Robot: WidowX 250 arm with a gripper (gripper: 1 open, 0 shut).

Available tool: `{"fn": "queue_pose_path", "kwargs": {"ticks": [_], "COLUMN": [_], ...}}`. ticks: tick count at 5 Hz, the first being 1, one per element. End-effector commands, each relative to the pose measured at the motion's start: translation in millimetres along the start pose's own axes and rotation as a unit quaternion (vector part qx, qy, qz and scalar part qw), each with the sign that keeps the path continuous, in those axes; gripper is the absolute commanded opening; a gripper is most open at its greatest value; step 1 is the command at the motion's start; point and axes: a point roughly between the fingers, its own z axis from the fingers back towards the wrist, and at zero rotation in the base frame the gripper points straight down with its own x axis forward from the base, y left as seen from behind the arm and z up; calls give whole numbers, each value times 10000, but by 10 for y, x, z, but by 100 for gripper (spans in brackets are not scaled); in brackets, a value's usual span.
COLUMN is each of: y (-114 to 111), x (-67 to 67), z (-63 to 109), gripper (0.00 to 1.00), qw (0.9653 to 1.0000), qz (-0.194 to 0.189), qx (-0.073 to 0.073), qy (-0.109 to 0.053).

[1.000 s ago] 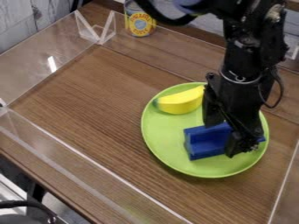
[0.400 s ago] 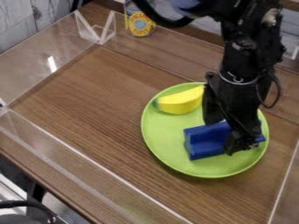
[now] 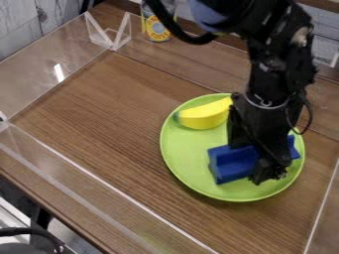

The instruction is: Remove the blue object from inside the green plate and put it on the table

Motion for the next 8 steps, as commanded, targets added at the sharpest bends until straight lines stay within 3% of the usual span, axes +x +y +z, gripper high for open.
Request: {"fn": "queue_pose_path", "kwargs": {"ticks": [1, 5, 7, 8], "y": [48, 142, 332, 580], "x": [42, 70, 152, 155], "z": [42, 354, 759, 925], "gripper": [0, 0, 0, 0], "qw": [9998, 9996, 9983, 9969], "qz": [56, -48, -122, -161], "qx": [50, 233, 512, 723], "qy": [-178, 127, 253, 253]}}
